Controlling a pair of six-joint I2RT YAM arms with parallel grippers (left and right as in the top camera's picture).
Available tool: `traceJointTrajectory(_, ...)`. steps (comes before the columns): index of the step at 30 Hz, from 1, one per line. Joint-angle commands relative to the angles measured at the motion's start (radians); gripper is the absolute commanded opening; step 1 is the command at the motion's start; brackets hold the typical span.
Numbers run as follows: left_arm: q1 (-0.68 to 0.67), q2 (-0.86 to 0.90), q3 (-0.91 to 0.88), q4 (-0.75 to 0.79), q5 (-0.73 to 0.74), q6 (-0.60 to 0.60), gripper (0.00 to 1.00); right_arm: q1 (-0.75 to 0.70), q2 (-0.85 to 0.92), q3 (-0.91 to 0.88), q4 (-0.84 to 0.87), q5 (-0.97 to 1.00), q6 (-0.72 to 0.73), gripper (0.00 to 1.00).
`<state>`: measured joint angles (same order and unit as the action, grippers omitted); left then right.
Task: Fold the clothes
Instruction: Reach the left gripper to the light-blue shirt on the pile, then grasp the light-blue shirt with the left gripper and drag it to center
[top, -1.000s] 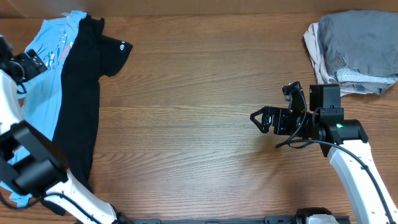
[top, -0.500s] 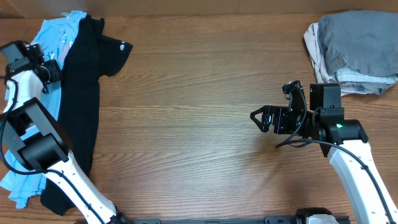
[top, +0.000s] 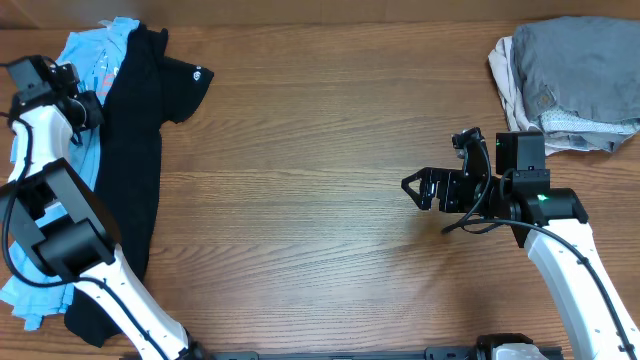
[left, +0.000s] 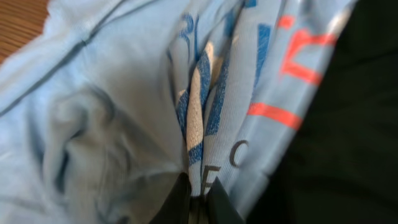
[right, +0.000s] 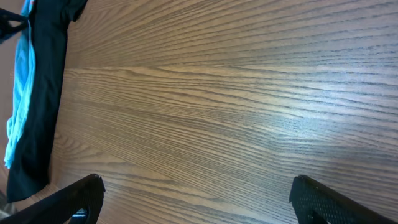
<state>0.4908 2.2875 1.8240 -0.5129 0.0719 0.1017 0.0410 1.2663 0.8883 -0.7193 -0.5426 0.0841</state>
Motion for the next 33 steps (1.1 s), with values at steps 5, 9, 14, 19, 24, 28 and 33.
traceJointTrajectory(5, -0.019, -0.36, 0.013, -0.135, -0.014, -0.048, 0.04, 0.005, -0.002, 0.027, 0.01, -0.01, -0.005, 1.0)
traceJointTrajectory(9, -0.031, -0.528, 0.013, -0.174, 0.109, -0.126, 0.04, 0.005, -0.005, 0.029, 0.028, -0.014, -0.005, 0.93)
traceJointTrajectory(14, -0.135, -0.668, 0.013, -0.275, 0.316, -0.124, 0.04, 0.003, -0.055, 0.071, 0.058, -0.051, -0.002, 0.91)
traceJointTrajectory(19, -0.363, -0.706, 0.013, -0.329, 0.319, -0.101, 0.04, 0.003, -0.126, 0.213, -0.055, -0.015, -0.006, 0.92)
traceJointTrajectory(24, -0.557, -0.706, 0.013, -0.357, 0.32, -0.106, 0.04, 0.003, -0.185, 0.348, -0.206, 0.143, -0.005, 0.94)
traceJointTrajectory(28, -0.732, -0.705, 0.011, -0.441, 0.304, -0.071, 0.04, 0.003, -0.21, 0.433, -0.277, 0.254, -0.002, 0.98)
traceJointTrajectory(33, -0.895, -0.688, -0.02, -0.562, 0.235, -0.071, 0.04, 0.001, -0.212, 0.476, -0.307, 0.322, 0.04, 1.0)
